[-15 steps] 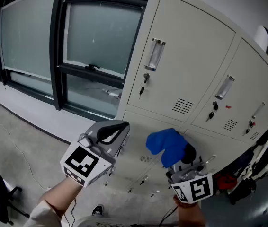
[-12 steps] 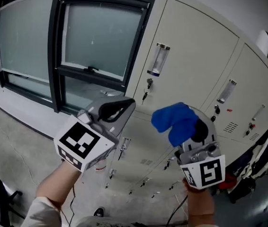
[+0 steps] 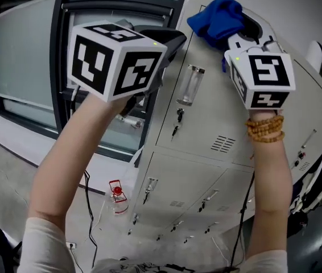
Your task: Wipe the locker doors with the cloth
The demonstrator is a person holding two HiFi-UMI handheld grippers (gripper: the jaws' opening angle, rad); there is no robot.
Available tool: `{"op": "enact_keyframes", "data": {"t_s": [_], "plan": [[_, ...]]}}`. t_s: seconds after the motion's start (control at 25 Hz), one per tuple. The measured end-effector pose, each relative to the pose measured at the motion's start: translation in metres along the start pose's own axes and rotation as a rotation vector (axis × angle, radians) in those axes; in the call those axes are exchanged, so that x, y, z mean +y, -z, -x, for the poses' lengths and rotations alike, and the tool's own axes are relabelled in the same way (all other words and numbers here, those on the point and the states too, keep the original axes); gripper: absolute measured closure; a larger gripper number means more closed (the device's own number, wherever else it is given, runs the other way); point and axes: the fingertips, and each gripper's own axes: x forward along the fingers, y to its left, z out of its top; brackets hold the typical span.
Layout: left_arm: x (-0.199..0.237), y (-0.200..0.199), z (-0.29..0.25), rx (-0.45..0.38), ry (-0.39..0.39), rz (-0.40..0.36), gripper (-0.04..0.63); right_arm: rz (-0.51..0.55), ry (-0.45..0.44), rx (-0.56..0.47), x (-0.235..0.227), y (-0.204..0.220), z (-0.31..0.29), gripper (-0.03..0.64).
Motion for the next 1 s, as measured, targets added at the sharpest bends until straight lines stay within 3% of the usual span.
{"op": "enact_keyframes", "data": {"t_s": [0.12, 0.28, 0.6, 0.84, 1.0], "plan": [[0.013, -0.006, -0.007, 0.003, -0.008, 0.006, 0.592, 0.079, 0.041, 0.041, -0.012, 0.003, -0.025, 0.588], [0.016, 0.004, -0.005, 0.008, -0.011, 0.014, 0.592, 0.203, 0.028, 0.080, 0.009, 0.014, -0.037, 0.588], [0.005, 0.056, -0.001, 0.032, -0.027, 0.017, 0.592, 0.319, -0.078, 0.086, 0.081, 0.056, 0.023, 0.588], [-0.022, 0.096, -0.004, 0.071, -0.009, 0.021, 0.592, 0.303, -0.050, 0.122, 0.096, 0.096, 0.078, 0.588], [-0.037, 0.126, -0.002, 0.083, 0.011, 0.073, 0.592, 0.323, -0.038, 0.159, 0.124, 0.123, 0.112, 0.588]]}}
